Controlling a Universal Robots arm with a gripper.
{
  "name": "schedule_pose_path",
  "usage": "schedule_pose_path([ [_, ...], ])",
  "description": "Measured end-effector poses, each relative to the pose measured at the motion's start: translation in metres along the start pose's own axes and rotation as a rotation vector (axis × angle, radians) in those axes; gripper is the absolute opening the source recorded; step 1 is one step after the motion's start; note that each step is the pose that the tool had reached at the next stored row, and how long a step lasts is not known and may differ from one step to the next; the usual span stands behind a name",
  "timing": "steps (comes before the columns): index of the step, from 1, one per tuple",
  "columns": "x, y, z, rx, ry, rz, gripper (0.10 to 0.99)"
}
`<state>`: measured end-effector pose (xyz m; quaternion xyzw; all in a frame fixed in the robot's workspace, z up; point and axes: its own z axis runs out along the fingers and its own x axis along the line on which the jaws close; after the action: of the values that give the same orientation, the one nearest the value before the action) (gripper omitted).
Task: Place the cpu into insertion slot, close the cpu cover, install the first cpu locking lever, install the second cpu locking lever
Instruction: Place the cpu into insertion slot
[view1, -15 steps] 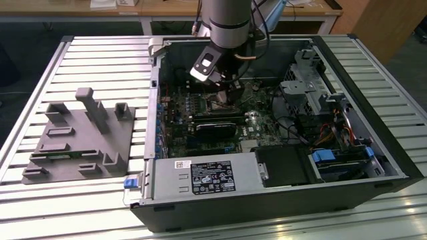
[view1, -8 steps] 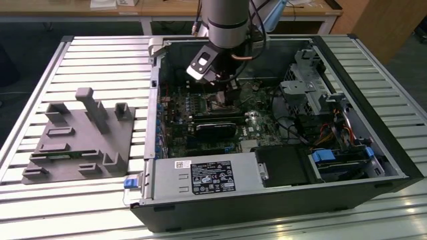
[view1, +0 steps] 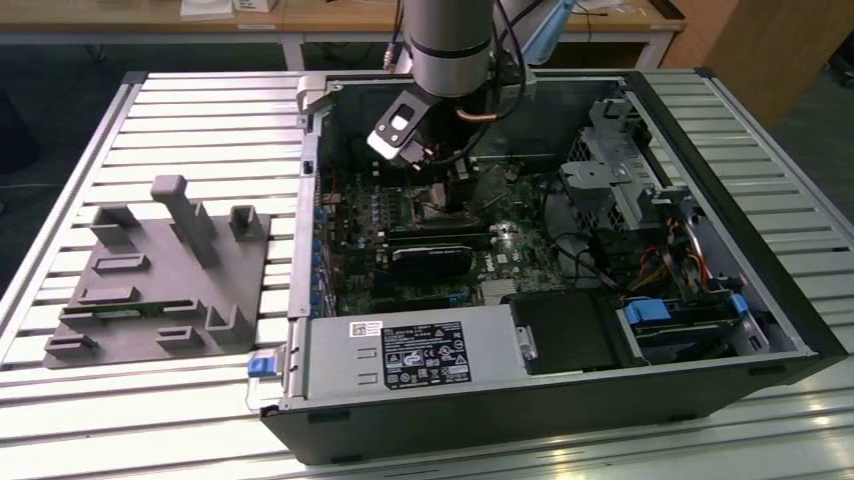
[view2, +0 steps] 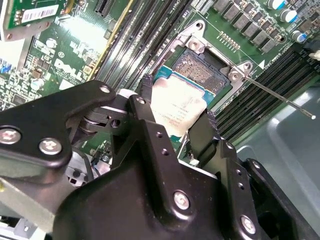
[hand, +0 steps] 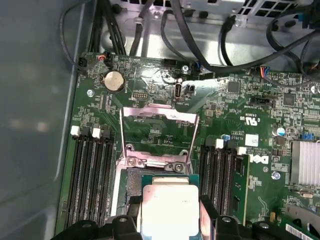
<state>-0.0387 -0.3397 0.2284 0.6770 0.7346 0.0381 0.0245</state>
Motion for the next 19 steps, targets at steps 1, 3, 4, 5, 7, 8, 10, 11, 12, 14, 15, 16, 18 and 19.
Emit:
schedule_pose_path([
  [1, 0.0005, -0.0002, 0.0003, 0.0, -0.0005, 0.004, 0.541],
  [3, 0.0015, -0.0008, 0.0009, 0.0, -0.0012, 0.011, 0.541],
  [4, 0.0022, -0.0011, 0.0013, 0.0, -0.0015, 0.015, 0.541],
  [5, 0.0028, -0.0014, 0.0017, 0.0, -0.0018, 0.018, 0.541],
  [7, 0.0043, -0.0019, 0.0026, 0.0, -0.0022, 0.023, 0.541],
  [8, 0.0051, -0.0021, 0.003, 0.0, -0.0024, 0.025, 0.541],
  [10, 0.0072, -0.0024, 0.004, 0.0, -0.0027, 0.029, 0.541],
  [11, 0.0082, -0.0025, 0.0044, 0.0, -0.0029, 0.03, 0.541],
  [12, 0.0091, -0.0026, 0.0049, 0.0, -0.0029, 0.032, 0.541],
  [14, 0.0105, -0.0028, 0.0057, 0.0, -0.0032, 0.035, 0.541],
  [15, 0.011, -0.0029, 0.0061, 0.0, -0.0034, 0.036, 0.541],
  [16, 0.0115, -0.003, 0.0064, 0.0, -0.0035, 0.037, 0.541],
  [18, 0.0123, -0.003, 0.0072, -0.001, -0.0036, 0.04, 0.541],
  [19, 0.0127, -0.0031, 0.0076, -0.001, -0.0038, 0.042, 0.541],
])
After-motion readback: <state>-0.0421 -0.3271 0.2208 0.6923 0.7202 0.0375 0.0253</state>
